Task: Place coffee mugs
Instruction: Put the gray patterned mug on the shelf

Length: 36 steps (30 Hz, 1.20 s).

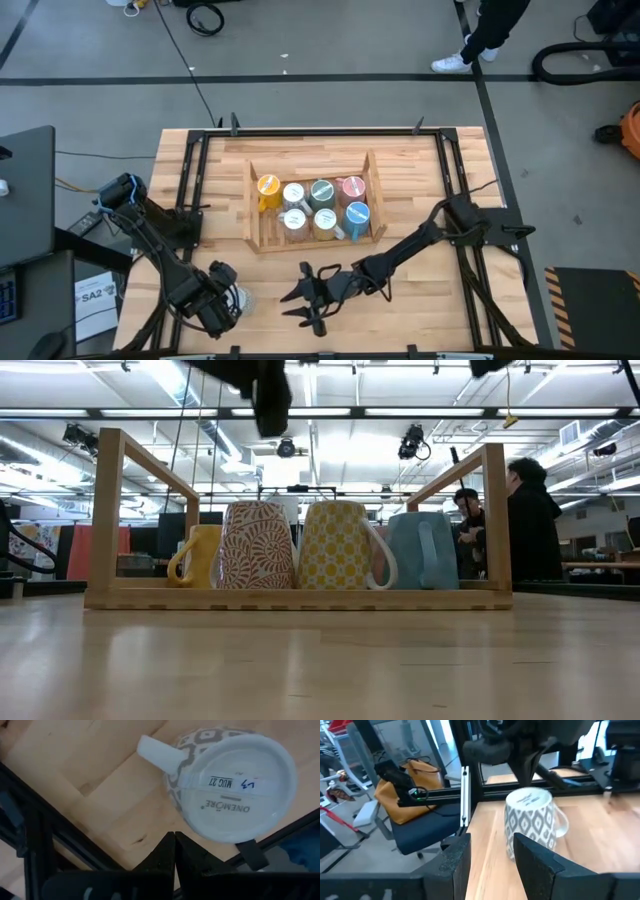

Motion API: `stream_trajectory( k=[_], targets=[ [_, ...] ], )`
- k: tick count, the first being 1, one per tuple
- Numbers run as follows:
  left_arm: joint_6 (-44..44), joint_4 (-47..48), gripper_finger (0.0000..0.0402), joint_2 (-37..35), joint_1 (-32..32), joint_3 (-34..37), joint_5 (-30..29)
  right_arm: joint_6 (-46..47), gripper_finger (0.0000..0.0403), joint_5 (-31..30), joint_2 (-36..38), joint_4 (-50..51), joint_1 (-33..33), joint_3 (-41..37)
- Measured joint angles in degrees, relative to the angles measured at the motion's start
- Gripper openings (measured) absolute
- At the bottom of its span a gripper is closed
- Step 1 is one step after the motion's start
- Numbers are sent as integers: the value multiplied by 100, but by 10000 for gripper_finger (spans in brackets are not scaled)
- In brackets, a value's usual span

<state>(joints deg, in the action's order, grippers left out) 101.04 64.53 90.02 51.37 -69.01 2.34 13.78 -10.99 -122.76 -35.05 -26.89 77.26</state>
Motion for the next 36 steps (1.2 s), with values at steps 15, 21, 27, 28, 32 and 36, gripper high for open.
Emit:
stream_trajectory(
  k=[15,21,27,28,32,36],
  targets=[
    [226,-693,13,0,-122,0,-598,-186,153,549,-1206,-89,-2,970],
    [-153,-848,13,0,-423,0,-745,-328,153,538,-1313,-37,52,1060],
    [-442,-401,13,0,-490,-2,-395,-340,153,523,-1312,20,131,1060],
    [-442,-305,13,0,-490,-2,-457,-337,153,520,-1311,41,149,1060],
    [-423,-79,13,0,-518,-2,-1022,-339,153,459,-1311,48,221,1060],
    [-429,-90,13,0,-600,-2,-1287,-332,153,323,-1311,83,301,1060]
  ],
)
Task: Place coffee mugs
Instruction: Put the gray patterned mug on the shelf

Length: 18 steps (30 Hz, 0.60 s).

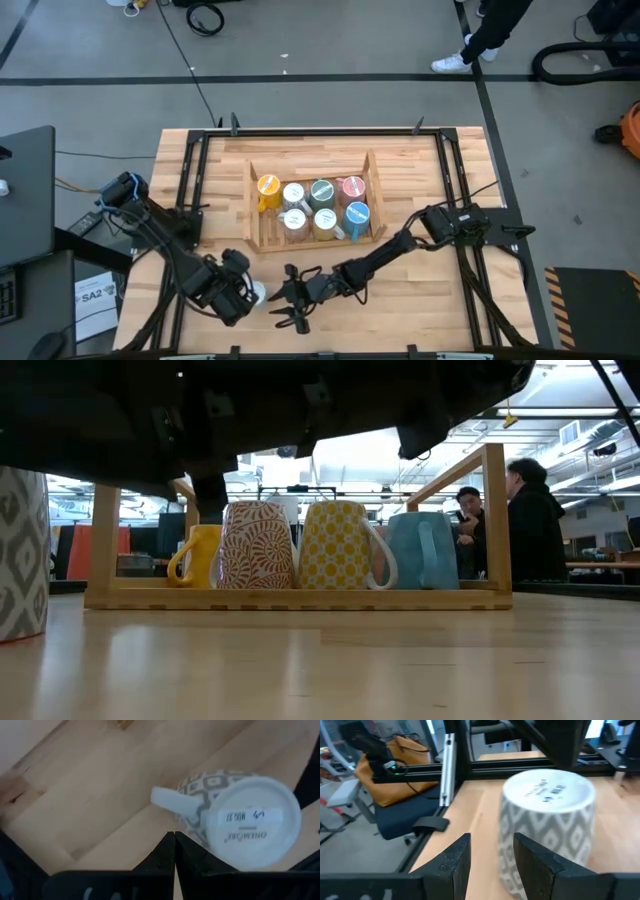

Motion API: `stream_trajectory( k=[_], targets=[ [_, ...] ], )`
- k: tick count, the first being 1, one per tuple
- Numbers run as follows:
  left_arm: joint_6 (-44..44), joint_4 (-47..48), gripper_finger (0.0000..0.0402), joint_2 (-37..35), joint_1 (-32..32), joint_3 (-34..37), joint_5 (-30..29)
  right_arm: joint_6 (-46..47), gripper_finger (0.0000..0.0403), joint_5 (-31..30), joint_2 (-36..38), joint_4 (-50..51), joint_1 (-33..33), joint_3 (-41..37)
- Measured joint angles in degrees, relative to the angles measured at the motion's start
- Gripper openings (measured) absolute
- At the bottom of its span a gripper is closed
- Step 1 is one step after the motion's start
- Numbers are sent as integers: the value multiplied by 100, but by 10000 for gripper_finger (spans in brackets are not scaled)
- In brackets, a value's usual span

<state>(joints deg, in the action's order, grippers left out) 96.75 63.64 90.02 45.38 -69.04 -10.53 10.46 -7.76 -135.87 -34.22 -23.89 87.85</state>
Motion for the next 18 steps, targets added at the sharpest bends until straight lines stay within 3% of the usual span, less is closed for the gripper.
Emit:
stream_trajectory(
  k=[10,13,18],
  targets=[
    [-441,-389,13,0,-161,0,63,39,153,22,7,38,197,-2],
    [-439,-401,13,-2,-161,0,418,231,153,11,9,38,244,-4],
    [-293,-551,13,2,-100,0,1012,297,153,-548,11,61,293,-9]
  ],
)
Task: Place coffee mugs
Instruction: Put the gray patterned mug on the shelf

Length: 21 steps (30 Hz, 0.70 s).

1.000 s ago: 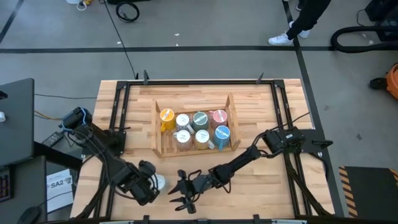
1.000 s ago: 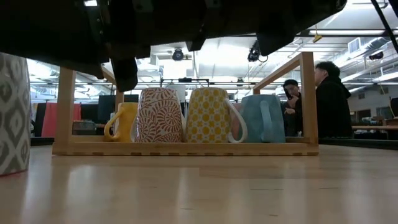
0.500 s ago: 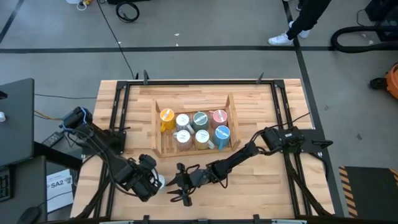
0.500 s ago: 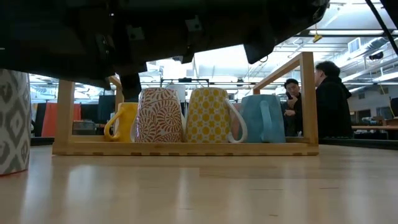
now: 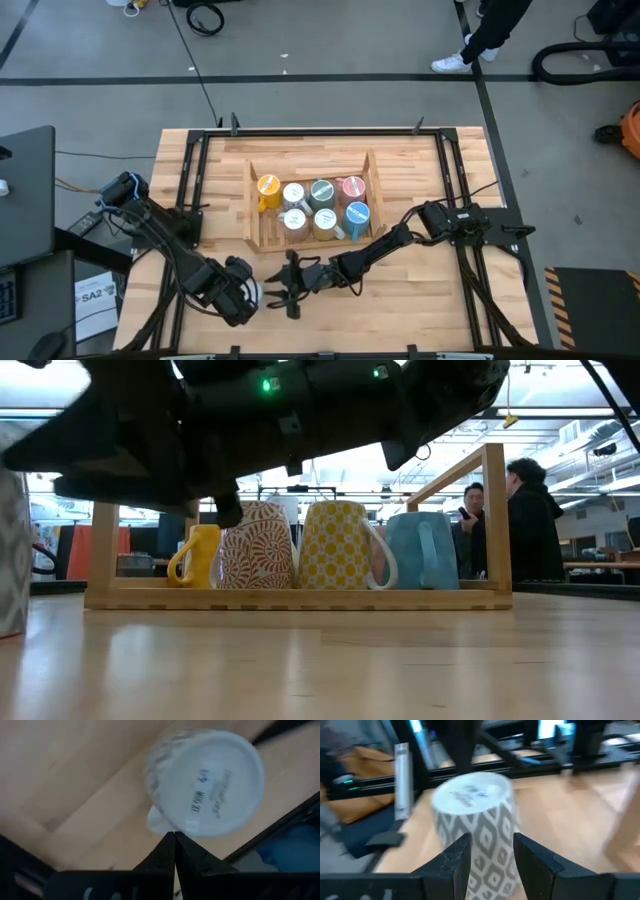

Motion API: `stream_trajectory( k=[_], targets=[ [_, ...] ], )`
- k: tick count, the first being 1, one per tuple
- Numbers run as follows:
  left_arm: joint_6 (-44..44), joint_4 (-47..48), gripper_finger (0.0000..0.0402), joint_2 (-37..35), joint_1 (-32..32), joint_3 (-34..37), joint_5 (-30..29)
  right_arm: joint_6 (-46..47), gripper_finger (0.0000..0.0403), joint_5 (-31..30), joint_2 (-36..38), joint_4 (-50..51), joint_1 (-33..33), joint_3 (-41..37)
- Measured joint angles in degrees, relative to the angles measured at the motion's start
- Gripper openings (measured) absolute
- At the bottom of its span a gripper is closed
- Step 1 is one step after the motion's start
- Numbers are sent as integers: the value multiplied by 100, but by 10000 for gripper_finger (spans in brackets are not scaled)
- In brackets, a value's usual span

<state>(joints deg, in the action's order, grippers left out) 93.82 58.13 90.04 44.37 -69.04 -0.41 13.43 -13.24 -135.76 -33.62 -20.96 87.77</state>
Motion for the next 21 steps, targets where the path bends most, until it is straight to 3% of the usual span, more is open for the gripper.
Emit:
stream_trajectory(
  k=[8,12,17,21],
  targets=[
    [0,-230,13,0,27,0,89,-2,153,-194,0,16,85,0],
    [-4,-223,13,0,89,0,430,-7,153,-143,33,181,95,0],
    [3,-339,13,0,362,0,775,-38,153,161,337,856,86,-2],
    [3,-815,13,0,676,0,637,-334,153,281,705,1680,67,-2]
  ],
)
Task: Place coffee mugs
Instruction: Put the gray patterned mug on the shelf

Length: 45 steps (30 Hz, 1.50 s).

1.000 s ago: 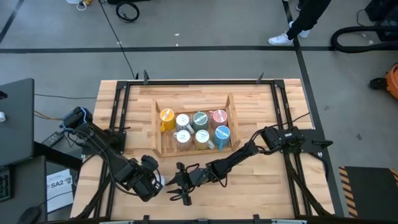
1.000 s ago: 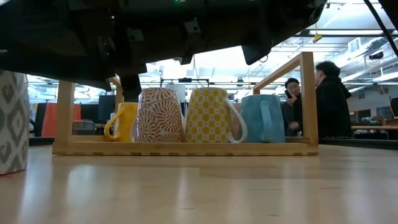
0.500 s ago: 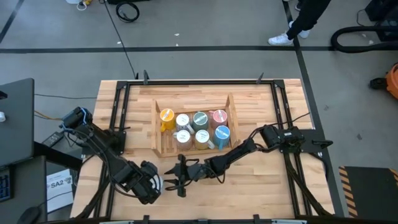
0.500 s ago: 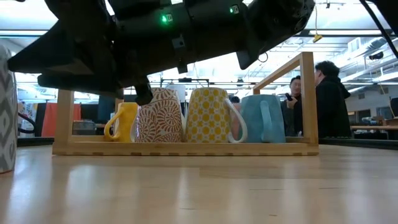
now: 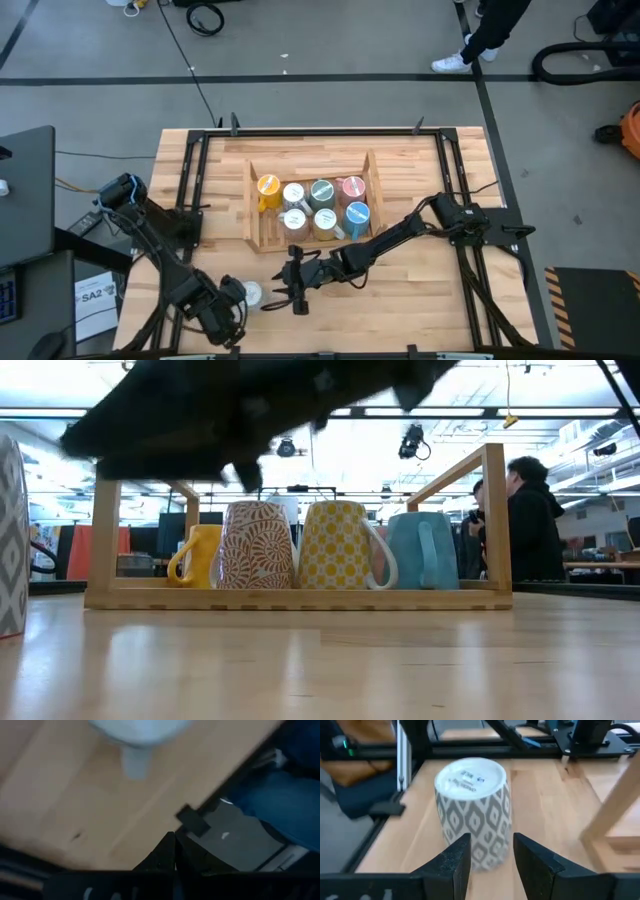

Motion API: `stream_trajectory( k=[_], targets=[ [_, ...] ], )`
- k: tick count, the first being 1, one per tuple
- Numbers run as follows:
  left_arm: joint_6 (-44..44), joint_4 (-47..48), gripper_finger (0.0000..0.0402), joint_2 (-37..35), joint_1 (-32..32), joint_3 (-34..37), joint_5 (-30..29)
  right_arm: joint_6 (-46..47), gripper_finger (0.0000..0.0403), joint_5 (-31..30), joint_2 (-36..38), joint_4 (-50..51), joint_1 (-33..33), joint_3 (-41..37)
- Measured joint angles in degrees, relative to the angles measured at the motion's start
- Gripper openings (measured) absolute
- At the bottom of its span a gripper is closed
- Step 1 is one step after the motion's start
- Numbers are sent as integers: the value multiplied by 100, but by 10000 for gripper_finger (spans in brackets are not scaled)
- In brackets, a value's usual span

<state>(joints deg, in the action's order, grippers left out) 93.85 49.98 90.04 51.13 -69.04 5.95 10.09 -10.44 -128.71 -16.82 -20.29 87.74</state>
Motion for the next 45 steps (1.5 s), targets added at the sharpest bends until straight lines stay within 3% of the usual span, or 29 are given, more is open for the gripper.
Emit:
stream_trajectory(
  k=[7,18,27,34,45],
  targets=[
    [381,-313,26,0,345,0,-567,-612,153,4,886,1585,-159,0],
    [307,36,140,2,374,9,-1268,-879,153,-323,2140,3537,-700,0],
    [-141,288,195,2,368,9,-1707,-868,153,-542,2392,3756,-1098,0],
    [-303,347,197,65,368,9,-1910,-861,153,-538,2392,3770,-1163,0],
    [-514,343,197,774,365,9,-1866,-859,153,-514,2392,3769,-1159,0]
  ],
)
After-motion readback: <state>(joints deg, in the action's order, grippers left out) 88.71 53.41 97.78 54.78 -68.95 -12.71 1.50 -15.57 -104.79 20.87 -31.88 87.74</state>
